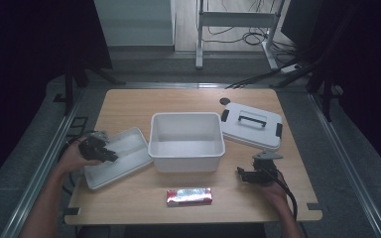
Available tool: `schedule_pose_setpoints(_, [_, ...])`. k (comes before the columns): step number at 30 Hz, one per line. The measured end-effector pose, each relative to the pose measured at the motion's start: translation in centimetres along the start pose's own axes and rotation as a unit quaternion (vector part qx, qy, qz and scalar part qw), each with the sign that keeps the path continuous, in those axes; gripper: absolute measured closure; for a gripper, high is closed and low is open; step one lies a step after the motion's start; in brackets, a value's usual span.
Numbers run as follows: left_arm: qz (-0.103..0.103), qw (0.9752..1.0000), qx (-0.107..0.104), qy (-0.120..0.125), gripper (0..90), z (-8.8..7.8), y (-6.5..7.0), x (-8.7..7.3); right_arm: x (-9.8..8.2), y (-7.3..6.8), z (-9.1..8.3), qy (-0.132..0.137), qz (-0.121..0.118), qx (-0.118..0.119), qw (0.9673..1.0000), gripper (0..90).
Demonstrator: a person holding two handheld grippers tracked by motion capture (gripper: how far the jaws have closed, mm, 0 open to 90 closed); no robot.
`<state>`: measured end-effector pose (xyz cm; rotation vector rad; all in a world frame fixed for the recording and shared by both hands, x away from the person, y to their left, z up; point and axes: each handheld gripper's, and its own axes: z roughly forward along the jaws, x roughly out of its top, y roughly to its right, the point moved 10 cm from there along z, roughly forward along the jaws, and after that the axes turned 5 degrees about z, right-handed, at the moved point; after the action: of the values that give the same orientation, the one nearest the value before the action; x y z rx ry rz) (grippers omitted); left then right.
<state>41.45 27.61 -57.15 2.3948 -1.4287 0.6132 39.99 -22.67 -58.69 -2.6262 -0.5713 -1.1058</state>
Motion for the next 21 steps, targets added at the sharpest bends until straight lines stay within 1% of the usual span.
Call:
schedule_pose_setpoints(1, [0.001, 0.9999, 0.010, 0.004, 67.0, -0.3, -0.1, 0.4, 0.0, 0.0, 0.0, 0.000, 0.000, 0.000, 1.0000, 17.7])
schedule_pose_setpoints(2, [0.001, 0.9998, 0.017, 0.004, 59.7, -0.5, 0.0, 0.7, 0.0, 0.0, 0.0, 0.000, 0.000, 0.000, 1.0000, 17.7])
schedule_pose_setpoints(3, [0.010, 0.9996, 0.026, 0.004, 54.8, -0.8, 0.1, 1.2, 0.0, 0.0, 0.0, -0.001, 0.000, 0.000, 1.0000, 17.7])
schedule_pose_setpoints(4, [0.015, 0.9995, 0.027, 0.006, 51.0, -1.1, 0.2, 1.6, 0.0, 0.0, 0.0, 0.000, 0.000, 0.000, 1.0000, 17.7])
schedule_pose_setpoints(7, [0.027, 0.9988, 0.036, 0.022, 48.2, -2.1, 0.6, 2.9, 0.0, 0.0, 0.0, 0.000, 0.000, 0.000, 1.0000, 17.8])
schedule_pose_setpoints(8, [0.025, 0.9985, 0.038, 0.029, 47.6, -2.3, 0.6, 3.2, 0.0, 0.0, 0.0, -0.001, -0.001, 0.000, 1.0000, 17.9])
schedule_pose_setpoints(9, [0.025, 0.9984, 0.039, 0.032, 47.3, -2.5, 0.6, 3.4, 0.0, 0.0, 0.0, 0.000, -0.002, 0.001, 1.0000, 18.4])
schedule_pose_setpoints(11, [0.024, 0.9982, 0.042, 0.034, 45.9, -2.7, 0.4, 3.5, 0.0, -0.2, -0.1, 0.002, -0.010, 0.005, 0.9999, 20.7])
schedule_pose_setpoints(12, [0.021, 0.9982, 0.044, 0.036, 45.8, -2.8, 0.3, 3.4, 0.0, -0.3, -0.2, 0.005, -0.019, 0.004, 0.9998, 21.5])
schedule_pose_setpoints(13, [0.018, 0.9980, 0.044, 0.041, 45.8, -2.8, 0.2, 3.4, 0.0, -0.3, -0.2, 0.005, -0.019, 0.004, 0.9998, 21.5])
schedule_pose_setpoints(15, [0.016, 0.9979, 0.043, 0.047, 45.7, -2.9, 0.2, 3.3, 0.2, -0.4, -0.4, 0.008, -0.033, 0.002, 0.9994, 22.1])
schedule_pose_setpoints(16, [0.017, 0.9977, 0.047, 0.047, 45.2, -2.9, 0.1, 3.2, 0.7, -0.9, -1.2, 0.019, -0.038, 0.019, 0.9989, 23.9])
schedule_pose_setpoints(17, [0.017, 0.9977, 0.047, 0.047, 45.1, -2.9, 0.1, 3.2, 0.7, -0.9, -1.2, 0.019, -0.038, 0.019, 0.9989, 23.9])
schedule_pose_setpoints(19, [0.019, 0.9977, 0.051, 0.039, 44.6, -2.7, -0.1, 3.1, 1.4, -1.9, -2.3, 0.032, -0.044, 0.045, 0.9975, 26.8])
schedule_pose_setpoints(20, [0.020, 0.9977, 0.052, 0.038, 44.0, -2.7, -0.1, 3.2, 2.1, -3.0, -3.0, 0.037, -0.067, 0.064, 0.9950, 27.2])
schedule_pose_setpoints(21, [0.021, 0.9978, 0.050, 0.037, 44.0, -2.6, -0.2, 3.3, 2.1, -3.0, -3.0, 0.037, -0.067, 0.064, 0.9950, 27.2])
